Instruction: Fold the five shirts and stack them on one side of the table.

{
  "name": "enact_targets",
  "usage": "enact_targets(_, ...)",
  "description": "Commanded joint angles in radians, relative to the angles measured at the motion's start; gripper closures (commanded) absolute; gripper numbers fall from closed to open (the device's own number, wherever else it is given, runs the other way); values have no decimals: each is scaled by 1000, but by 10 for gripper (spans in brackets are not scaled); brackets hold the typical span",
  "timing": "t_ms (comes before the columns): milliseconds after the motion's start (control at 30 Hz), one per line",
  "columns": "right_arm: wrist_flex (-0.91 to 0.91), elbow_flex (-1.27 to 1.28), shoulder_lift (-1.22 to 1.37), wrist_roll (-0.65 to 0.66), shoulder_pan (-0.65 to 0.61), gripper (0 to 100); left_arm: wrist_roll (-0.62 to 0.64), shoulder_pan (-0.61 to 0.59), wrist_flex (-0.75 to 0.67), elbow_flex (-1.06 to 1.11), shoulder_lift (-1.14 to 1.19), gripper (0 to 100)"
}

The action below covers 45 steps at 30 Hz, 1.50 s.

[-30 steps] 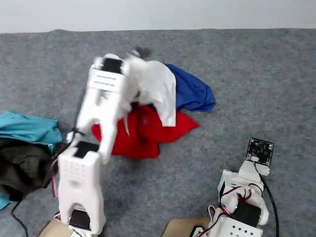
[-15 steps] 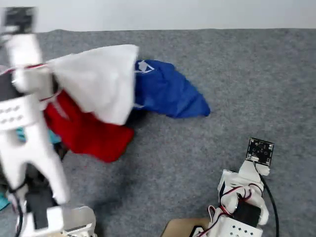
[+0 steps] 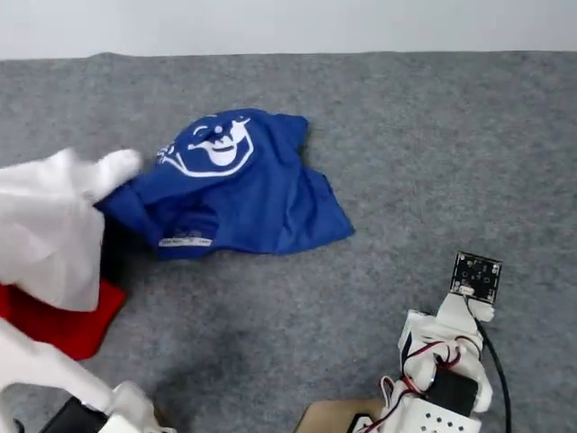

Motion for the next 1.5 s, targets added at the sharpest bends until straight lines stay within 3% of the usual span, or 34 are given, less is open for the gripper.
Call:
enact_targets(0, -5, -8, -12, 12, 7, 711, -3, -95, -60, 25, -34, 996)
enact_targets(233, -5, -9, -12, 12, 7, 711, 9, -190, -222, 90, 61, 996)
enact_targets(533, -5, -8, -12, 12, 7, 711, 20, -198, -488, 74, 166, 996)
enact_targets(833, -5, -5, -12, 12, 7, 711, -8, -219, -483, 19, 163, 980)
enact_targets(1100, -5, -5, -12, 12, 7, 711, 41, -222, -431, 19, 163, 710)
enact_targets(1467, -5, -5, -12, 12, 7, 711, 31, -118, -381, 10, 160, 702)
